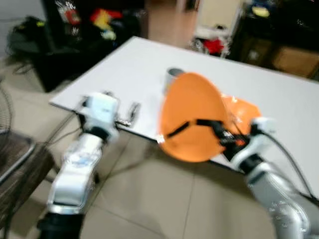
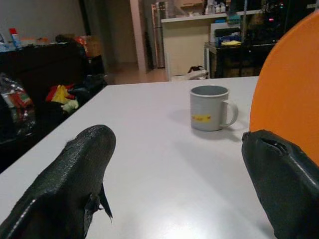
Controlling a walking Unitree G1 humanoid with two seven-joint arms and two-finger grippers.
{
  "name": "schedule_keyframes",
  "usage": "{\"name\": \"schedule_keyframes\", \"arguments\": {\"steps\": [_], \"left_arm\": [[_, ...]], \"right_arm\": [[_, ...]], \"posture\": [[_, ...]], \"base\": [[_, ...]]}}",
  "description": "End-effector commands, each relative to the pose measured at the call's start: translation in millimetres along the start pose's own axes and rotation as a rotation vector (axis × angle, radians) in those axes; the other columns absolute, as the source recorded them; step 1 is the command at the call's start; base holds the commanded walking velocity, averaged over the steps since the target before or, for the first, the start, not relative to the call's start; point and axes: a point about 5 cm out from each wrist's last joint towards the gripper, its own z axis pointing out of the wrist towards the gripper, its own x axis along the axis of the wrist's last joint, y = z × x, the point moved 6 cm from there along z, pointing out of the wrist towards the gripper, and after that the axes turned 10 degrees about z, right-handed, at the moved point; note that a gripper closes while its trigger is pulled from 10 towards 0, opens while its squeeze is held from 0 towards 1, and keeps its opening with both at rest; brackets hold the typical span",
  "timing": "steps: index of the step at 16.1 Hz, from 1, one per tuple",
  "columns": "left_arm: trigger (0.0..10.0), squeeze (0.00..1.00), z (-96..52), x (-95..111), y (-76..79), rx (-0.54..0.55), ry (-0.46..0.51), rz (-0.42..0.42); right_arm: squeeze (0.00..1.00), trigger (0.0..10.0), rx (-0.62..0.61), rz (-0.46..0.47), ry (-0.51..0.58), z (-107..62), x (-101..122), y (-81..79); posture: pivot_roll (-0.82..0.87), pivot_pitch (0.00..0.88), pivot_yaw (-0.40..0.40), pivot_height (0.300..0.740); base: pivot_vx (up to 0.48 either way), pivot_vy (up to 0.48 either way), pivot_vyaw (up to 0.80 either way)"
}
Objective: Setting the table
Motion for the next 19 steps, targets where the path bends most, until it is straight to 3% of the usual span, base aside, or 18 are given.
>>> {"name": "schedule_keyframes", "arguments": {"steps": [1,8,12,14,15,16,17,19], "left_arm": [[10.0,0.00,-2.2,0,-9.5,0.027,-0.002,0.021],[10.0,0.00,-3.4,2,-7.0,-0.008,0.000,0.015],[10.0,0.00,-3.3,1,-10.6,-0.052,-0.002,0.054],[10.0,0.00,-2.2,7,-9.3,-0.096,0.020,0.070],[10.0,0.00,-4.4,10,-9.6,-0.134,0.029,0.089],[10.0,0.00,-7.2,11,-10.7,-0.148,0.029,0.102],[10.0,0.00,-8.1,12,-10.7,-0.154,0.028,0.101],[10.0,0.00,-16.2,9,-6.4,-0.234,0.013,0.113]], "right_arm": [[0.00,10.0,0.062,0.004,0.032,1.9,8,-15.4],[0.00,10.0,0.086,0.031,0.023,7.4,8,-19.0],[0.00,10.0,0.175,0.139,-0.045,26.1,0,-32.3],[0.00,10.0,0.186,0.218,-0.077,34.9,-5,-33.5],[0.00,10.0,0.194,0.359,-0.117,42.7,-13,-34.4],[0.00,10.0,0.206,0.434,-0.132,46.0,-15,-35.4],[0.00,10.0,0.208,0.441,-0.135,46.9,-16,-35.1],[0.00,10.0,0.191,0.559,-0.169,54.8,-23,-29.6]], "posture": [[0.05,0.000,-0.081,0.740],[0.06,0.000,-0.082,0.740],[0.07,0.000,-0.051,0.740],[0.08,0.000,-0.053,0.740],[0.08,0.000,-0.055,0.740],[0.09,0.000,-0.060,0.740],[0.09,0.000,-0.060,0.740],[0.10,0.000,-0.068,0.740]], "base": [[0.300,0.000,0.00],[0.126,0.000,0.00],[0.000,0.000,0.00],[0.000,0.000,0.00],[0.000,0.000,0.00],[0.000,0.000,0.00],[0.000,0.000,0.00],[0.000,0.000,0.00]]}}
